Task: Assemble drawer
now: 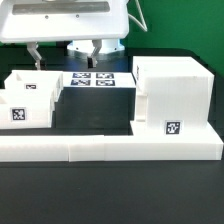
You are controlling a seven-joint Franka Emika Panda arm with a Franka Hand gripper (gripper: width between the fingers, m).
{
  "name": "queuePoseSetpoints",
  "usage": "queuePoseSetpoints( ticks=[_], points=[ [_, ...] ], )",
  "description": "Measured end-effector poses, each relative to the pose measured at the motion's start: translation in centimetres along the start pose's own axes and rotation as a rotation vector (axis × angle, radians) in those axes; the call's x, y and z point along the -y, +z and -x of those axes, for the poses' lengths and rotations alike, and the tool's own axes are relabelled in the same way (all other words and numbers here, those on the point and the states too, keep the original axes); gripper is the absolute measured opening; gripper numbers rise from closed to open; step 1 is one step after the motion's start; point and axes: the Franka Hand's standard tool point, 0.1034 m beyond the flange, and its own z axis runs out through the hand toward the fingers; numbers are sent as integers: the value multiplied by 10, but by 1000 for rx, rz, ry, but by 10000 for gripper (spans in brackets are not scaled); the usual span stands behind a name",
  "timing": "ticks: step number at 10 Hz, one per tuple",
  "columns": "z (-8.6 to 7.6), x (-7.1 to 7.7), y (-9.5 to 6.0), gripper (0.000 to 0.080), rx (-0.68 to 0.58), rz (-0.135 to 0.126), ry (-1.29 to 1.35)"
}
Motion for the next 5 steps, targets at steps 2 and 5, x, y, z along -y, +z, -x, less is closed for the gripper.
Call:
queuePoseSetpoints(
  ticks=[2,5],
  points=[
    [23,-11,21,649,21,12,5],
    [33,-21,44,649,33,26,12]
  ],
)
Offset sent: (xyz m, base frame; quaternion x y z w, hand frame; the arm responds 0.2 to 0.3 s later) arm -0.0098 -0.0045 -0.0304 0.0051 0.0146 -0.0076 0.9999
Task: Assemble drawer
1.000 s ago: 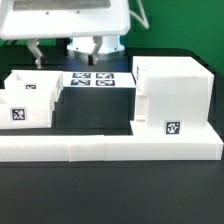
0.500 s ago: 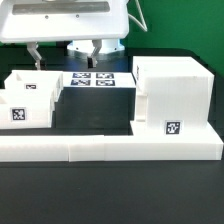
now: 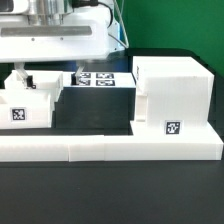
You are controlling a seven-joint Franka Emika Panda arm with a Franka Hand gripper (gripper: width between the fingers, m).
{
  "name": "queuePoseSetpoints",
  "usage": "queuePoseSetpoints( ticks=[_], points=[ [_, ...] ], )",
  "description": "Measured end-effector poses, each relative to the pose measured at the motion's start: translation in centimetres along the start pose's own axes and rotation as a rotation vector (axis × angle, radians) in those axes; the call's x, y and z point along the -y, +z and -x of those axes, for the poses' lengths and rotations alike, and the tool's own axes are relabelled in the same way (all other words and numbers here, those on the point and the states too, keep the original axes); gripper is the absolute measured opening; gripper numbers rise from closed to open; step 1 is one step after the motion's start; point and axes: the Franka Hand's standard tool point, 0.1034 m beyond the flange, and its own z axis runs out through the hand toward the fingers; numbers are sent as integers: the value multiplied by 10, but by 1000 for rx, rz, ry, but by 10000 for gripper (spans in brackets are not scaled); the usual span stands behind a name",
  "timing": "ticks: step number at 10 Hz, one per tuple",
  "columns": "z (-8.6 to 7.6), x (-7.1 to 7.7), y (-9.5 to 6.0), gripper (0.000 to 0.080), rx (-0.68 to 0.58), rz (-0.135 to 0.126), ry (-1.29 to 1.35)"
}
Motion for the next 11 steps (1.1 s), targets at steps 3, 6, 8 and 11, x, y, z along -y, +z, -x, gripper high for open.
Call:
queuePoseSetpoints(
  ticks=[3,6,8,11],
  points=[
    [6,-4,24,649,1,26,-3],
    [14,-7,39,649,2,43,-4],
    [18,-8,41,649,3,47,-3],
    [18,-8,41,452,3,47,-3]
  ],
)
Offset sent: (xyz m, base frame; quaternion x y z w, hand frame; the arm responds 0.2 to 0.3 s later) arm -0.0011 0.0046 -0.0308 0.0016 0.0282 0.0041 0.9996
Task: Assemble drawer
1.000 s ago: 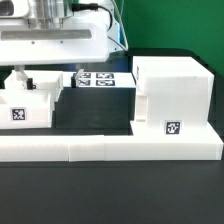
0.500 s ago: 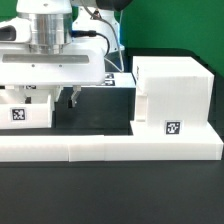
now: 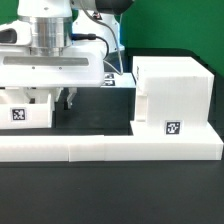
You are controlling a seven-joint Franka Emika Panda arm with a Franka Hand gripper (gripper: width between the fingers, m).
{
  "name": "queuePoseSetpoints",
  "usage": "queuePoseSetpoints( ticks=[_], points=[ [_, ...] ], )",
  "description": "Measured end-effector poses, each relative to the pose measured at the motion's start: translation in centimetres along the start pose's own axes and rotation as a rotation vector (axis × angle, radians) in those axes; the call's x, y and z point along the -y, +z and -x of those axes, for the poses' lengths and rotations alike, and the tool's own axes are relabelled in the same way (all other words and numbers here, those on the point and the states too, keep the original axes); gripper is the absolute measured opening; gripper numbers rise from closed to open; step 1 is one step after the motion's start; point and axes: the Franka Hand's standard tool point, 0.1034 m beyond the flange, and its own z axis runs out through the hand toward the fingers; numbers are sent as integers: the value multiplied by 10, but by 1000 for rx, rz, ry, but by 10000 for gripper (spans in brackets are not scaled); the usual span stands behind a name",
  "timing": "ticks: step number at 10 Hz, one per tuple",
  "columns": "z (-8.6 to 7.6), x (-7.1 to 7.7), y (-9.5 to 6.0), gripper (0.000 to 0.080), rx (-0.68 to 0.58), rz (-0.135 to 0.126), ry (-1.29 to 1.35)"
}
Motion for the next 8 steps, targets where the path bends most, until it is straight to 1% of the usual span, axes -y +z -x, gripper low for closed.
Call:
queuePoseSetpoints(
  ticks=[1,2,3,4,5,8],
  points=[
    [0,0,0,305,0,0,0],
    [0,0,0,305,0,0,0],
    [0,0,0,118,0,0,0],
    [0,1,0,118,0,-1,-2],
    [0,1,0,41,0,-1,-2],
    [0,1,0,41,0,-1,-2]
  ],
)
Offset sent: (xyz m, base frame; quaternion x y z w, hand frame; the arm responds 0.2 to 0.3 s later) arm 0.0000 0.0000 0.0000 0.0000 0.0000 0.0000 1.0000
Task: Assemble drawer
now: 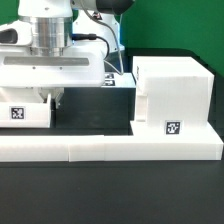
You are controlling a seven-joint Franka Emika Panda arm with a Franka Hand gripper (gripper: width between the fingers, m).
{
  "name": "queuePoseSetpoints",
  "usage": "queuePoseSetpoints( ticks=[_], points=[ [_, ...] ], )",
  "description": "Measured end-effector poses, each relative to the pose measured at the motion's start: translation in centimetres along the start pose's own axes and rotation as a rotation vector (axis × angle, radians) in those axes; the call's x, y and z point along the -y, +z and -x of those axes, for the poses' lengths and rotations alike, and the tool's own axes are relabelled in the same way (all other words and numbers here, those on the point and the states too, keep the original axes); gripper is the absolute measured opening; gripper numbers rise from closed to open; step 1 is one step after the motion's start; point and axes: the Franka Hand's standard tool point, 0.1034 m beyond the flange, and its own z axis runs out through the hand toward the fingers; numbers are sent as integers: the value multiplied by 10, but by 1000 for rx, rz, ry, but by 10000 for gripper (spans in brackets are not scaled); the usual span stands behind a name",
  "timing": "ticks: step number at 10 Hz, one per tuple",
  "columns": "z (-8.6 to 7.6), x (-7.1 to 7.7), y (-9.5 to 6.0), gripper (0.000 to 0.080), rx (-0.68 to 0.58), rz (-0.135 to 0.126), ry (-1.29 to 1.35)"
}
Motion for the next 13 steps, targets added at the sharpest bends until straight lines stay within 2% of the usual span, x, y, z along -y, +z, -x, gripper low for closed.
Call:
queuePoseSetpoints(
  ticks=[3,4,5,7,12,13],
  points=[
    [-2,3,-1,41,0,2,-13],
    [-9,15,-7,41,-8,8,-63],
    [-10,26,-11,41,4,-3,-88],
    [-12,39,-18,42,4,-17,-113],
    [-11,37,-15,42,8,-15,-310],
    [-13,41,-15,42,9,-4,-432]
  ],
)
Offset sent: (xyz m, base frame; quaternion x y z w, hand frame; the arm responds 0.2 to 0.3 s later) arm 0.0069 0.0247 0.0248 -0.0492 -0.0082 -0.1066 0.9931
